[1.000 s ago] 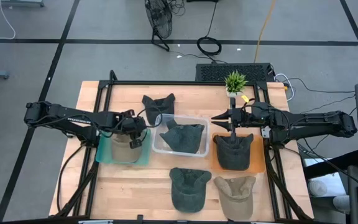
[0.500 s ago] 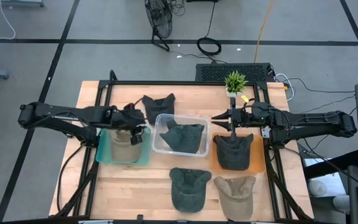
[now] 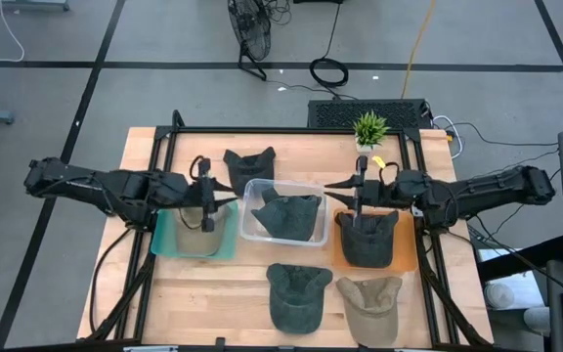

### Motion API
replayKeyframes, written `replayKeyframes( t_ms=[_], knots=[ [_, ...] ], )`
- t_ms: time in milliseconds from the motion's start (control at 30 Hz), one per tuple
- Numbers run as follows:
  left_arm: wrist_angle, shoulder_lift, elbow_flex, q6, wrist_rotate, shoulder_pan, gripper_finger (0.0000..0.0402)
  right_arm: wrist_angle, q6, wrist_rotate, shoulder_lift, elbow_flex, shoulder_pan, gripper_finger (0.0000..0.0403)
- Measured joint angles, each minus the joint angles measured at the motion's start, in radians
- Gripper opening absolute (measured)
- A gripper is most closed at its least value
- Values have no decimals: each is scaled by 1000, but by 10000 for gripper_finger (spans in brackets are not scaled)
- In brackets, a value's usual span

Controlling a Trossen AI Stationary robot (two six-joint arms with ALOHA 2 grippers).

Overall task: Pick & Place hat
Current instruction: Put the brown cap into the green bin

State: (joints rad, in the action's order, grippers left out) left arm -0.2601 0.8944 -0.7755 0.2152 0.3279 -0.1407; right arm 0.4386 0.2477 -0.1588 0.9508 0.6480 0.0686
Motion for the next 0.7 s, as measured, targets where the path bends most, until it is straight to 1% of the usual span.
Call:
replayKeyframes(
  t_ms=[33, 100, 167, 300, 433, 533, 633, 700],
  knots=[
    [20, -10, 0, 44, 6, 2, 93, 23, 2, -7, 17, 4, 11, 59],
    [52, -34, 0, 92, 30, 7, 93, 7, -26, -35, 47, 29, 26, 59],
    [81, -62, 0, 92, 45, 17, 93, -68, -81, -62, 73, 66, 42, 59],
    [129, -102, 0, 86, 35, 32, 93, -359, -197, -105, 137, 196, 90, 59],
    [130, -119, 0, 75, 36, 36, 93, -660, -297, -156, 232, 405, 158, 59],
    [119, -119, 0, 70, 46, 36, 93, -880, -381, -142, 320, 568, 211, 59],
    [107, -117, 0, 29, 47, 34, 93, -1090, -505, -54, 396, 696, 259, 59],
    [102, -116, 0, 0, 30, 34, 93, -1202, -611, 13, 435, 743, 291, 59]
  ],
)
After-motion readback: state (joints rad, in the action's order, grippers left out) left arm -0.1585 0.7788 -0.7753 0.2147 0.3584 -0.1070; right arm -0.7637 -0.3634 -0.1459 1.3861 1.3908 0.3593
